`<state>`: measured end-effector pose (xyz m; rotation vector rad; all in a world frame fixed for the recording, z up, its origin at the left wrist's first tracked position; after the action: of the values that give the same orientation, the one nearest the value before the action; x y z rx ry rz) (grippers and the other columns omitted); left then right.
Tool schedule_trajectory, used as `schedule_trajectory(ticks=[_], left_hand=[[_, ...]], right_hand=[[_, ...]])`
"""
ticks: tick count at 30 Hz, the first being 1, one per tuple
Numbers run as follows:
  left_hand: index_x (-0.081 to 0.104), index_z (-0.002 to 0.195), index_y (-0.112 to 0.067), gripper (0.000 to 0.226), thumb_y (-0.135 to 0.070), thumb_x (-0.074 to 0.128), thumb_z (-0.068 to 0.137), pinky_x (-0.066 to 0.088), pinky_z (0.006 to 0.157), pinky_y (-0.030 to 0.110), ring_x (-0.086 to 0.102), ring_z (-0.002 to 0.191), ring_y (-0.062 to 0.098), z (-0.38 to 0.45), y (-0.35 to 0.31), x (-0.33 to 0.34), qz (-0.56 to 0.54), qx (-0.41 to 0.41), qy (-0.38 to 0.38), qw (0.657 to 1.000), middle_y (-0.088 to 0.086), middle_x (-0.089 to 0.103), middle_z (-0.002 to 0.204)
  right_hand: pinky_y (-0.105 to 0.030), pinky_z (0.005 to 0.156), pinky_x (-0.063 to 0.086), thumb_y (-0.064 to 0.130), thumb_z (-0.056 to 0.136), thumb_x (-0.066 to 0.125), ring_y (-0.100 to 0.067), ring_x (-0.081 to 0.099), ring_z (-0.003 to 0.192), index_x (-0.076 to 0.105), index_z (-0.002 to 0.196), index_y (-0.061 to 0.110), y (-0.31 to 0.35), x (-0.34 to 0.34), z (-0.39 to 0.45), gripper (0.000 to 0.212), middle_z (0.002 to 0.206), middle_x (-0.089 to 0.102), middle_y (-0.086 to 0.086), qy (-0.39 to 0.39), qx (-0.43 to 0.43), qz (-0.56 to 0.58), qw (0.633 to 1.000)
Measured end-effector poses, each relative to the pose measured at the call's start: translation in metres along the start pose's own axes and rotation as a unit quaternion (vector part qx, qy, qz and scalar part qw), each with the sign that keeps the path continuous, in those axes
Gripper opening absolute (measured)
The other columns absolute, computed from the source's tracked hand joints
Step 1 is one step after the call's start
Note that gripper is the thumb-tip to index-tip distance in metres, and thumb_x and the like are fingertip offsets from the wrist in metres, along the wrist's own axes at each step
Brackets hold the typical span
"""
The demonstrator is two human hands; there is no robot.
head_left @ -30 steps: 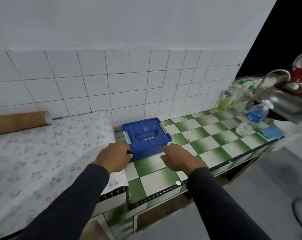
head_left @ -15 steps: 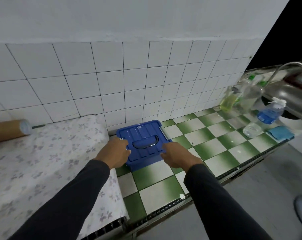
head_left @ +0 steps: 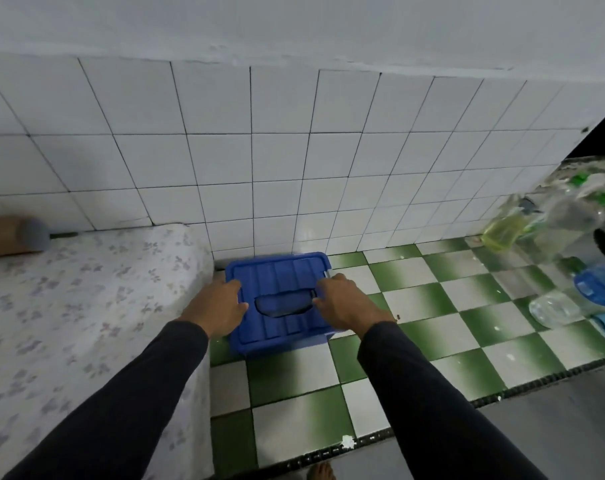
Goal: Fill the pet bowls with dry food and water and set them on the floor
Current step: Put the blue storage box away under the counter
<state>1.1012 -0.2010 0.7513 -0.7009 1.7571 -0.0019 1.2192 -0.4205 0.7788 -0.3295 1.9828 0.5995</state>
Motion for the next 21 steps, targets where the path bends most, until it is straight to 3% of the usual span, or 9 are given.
schedule_trajectory(ticks=[4,6,8,14,21], left_hand=[[0.023,0.163,-0.016,0.067,-0.037,0.052,0.106,0.046,0.105,0.036,0.055,0.123,0.029,0.005,-0.003,0.012,-0.037,-0.039,-0.012,0.998,0.015,0.051,0.145],[0.019,0.164,-0.018,0.071,-0.041,0.052,0.105,0.039,0.113,0.037,0.047,0.137,0.030,0.006,-0.002,0.021,-0.044,-0.054,-0.017,0.997,0.015,0.043,0.157],[0.018,0.164,-0.020,0.072,-0.043,0.052,0.105,0.034,0.117,0.039,0.040,0.143,0.031,0.007,-0.002,0.030,-0.053,-0.072,-0.022,0.996,0.015,0.035,0.162],[0.023,0.163,-0.018,0.070,-0.043,0.052,0.105,0.034,0.116,0.042,0.041,0.143,0.035,0.008,-0.001,0.049,-0.083,-0.109,-0.067,0.988,0.017,0.038,0.161],[0.018,0.163,-0.031,0.073,-0.058,0.047,0.101,0.031,0.122,0.047,0.032,0.149,0.037,0.016,0.007,0.063,-0.114,-0.131,-0.091,0.981,0.017,0.029,0.165]], right_hand=[[-0.052,0.106,0.045,0.042,0.102,0.052,-0.037,0.044,0.129,0.043,0.145,0.019,-0.016,0.005,0.019,0.050,0.148,0.037,-0.017,-0.003,-0.038,0.010,0.999],[-0.052,0.110,0.042,0.044,0.103,0.052,-0.038,0.041,0.133,0.037,0.151,0.021,-0.023,0.009,0.027,0.056,0.153,0.032,-0.017,-0.001,-0.048,0.020,0.999],[-0.051,0.113,0.039,0.046,0.103,0.051,-0.040,0.038,0.136,0.028,0.157,0.023,-0.029,0.015,0.034,0.063,0.156,0.027,-0.019,0.003,-0.058,0.025,0.998],[-0.051,0.115,0.038,0.053,0.101,0.049,-0.042,0.033,0.141,0.016,0.160,0.035,-0.038,0.033,0.053,0.070,0.161,0.012,-0.018,-0.004,-0.079,0.058,0.995],[-0.049,0.115,0.039,0.057,0.100,0.048,-0.039,0.034,0.141,0.011,0.161,0.037,-0.044,0.046,0.070,0.075,0.158,0.016,-0.017,-0.008,-0.058,0.082,0.995]])
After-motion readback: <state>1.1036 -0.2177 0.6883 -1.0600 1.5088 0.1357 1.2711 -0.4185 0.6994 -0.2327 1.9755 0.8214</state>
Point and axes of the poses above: each hand's wrist, its own z-axis towards the middle knuckle, its own x-axis out of the palm, y = z × x, the point moved 4 cm from there along z, towards the middle knuckle
